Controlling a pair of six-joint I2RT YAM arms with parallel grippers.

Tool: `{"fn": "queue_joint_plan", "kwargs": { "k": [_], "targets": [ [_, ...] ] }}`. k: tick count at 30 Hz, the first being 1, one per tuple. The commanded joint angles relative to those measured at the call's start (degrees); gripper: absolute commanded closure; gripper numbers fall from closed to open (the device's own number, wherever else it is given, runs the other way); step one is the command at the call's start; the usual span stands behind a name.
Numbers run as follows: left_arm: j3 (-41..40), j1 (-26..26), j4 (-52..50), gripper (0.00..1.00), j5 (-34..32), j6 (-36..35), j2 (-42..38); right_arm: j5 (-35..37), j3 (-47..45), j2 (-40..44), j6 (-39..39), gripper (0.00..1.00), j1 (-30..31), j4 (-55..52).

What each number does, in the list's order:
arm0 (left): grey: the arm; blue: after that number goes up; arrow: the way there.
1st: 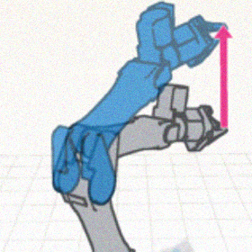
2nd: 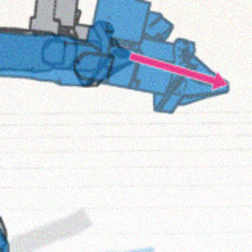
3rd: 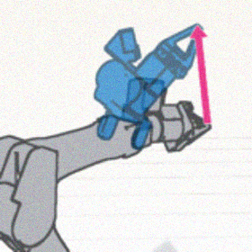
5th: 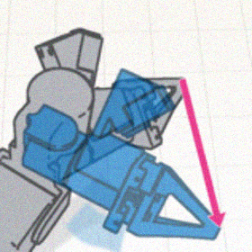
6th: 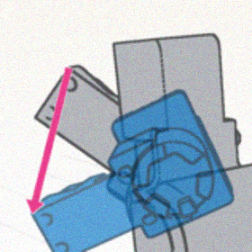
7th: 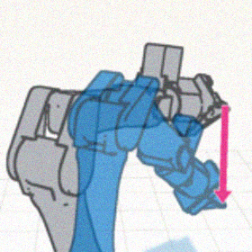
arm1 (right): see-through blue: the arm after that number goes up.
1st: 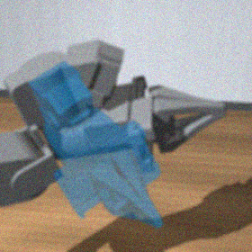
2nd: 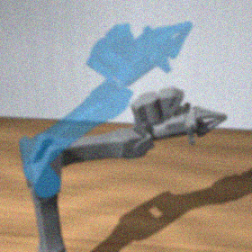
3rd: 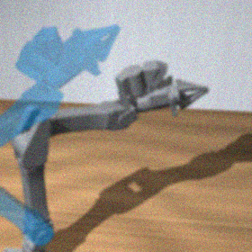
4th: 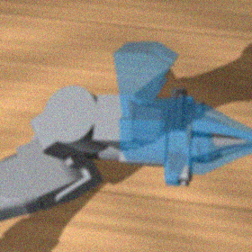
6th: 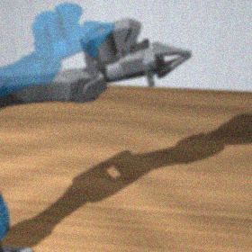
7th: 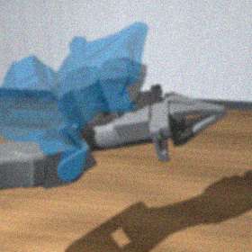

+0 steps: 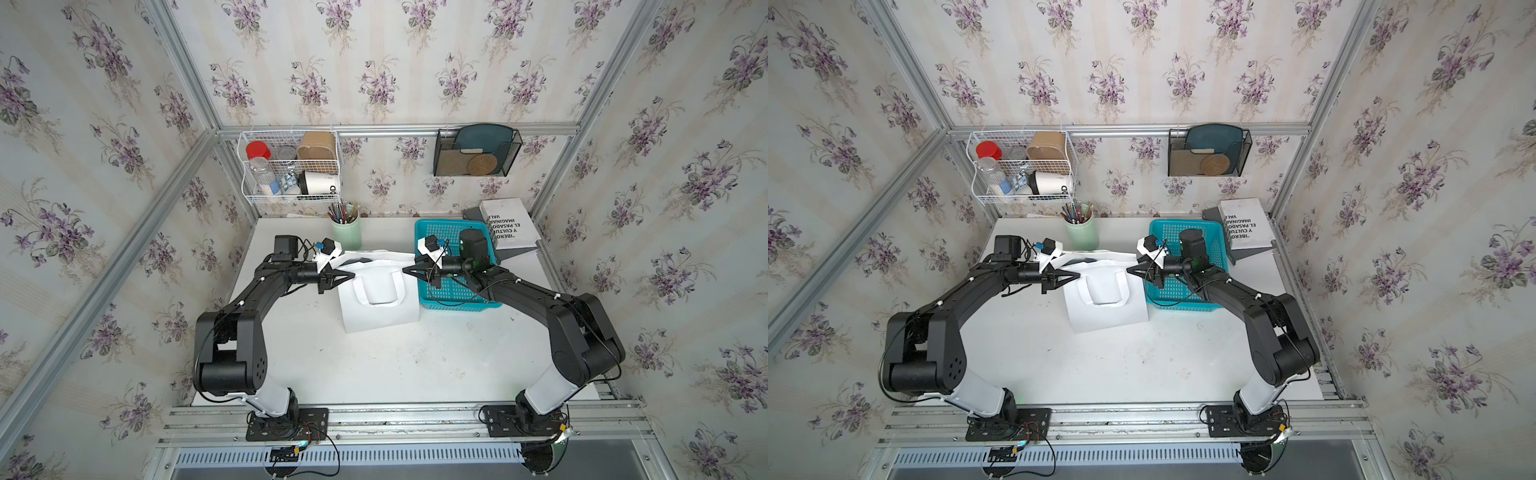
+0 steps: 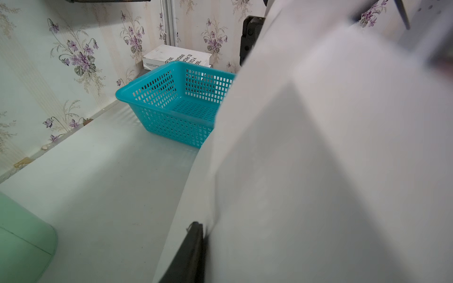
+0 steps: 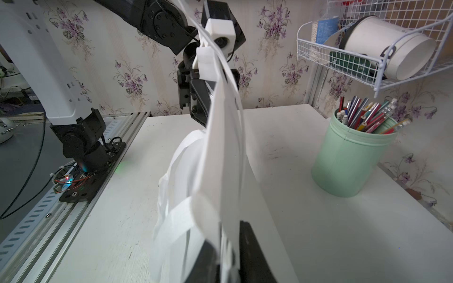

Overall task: Place the ice pack in the delivery bag
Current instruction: Close the delivery bag at the center of the board.

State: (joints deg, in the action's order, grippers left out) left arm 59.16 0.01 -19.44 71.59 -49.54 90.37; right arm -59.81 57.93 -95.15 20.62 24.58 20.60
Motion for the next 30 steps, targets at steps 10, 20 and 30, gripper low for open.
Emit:
{"fn": "queue_joint_plan", "kwargs": {
  "k": [10, 20, 30],
  "targets": [
    [-2.9, 0.6, -6.4, 0.8, -1.1, -0.6, -5.7, 1.6, 2.8, -1.3, 3.2, 0.99, 2.3, -4.5],
    [-4.4, 0.1, -2.3, 1.0, -4.2, 3.0, -11.7, 7.4, -8.8, 4.4, -10.3, 1.0, 0.8, 15.6],
    [-4.1, -1.5, 3.7, 1.0, -3.5, 6.7, -3.3, 11.7, -7.5, -0.6, -8.5, 1.0, 0.3, 13.4]
  ]
}}
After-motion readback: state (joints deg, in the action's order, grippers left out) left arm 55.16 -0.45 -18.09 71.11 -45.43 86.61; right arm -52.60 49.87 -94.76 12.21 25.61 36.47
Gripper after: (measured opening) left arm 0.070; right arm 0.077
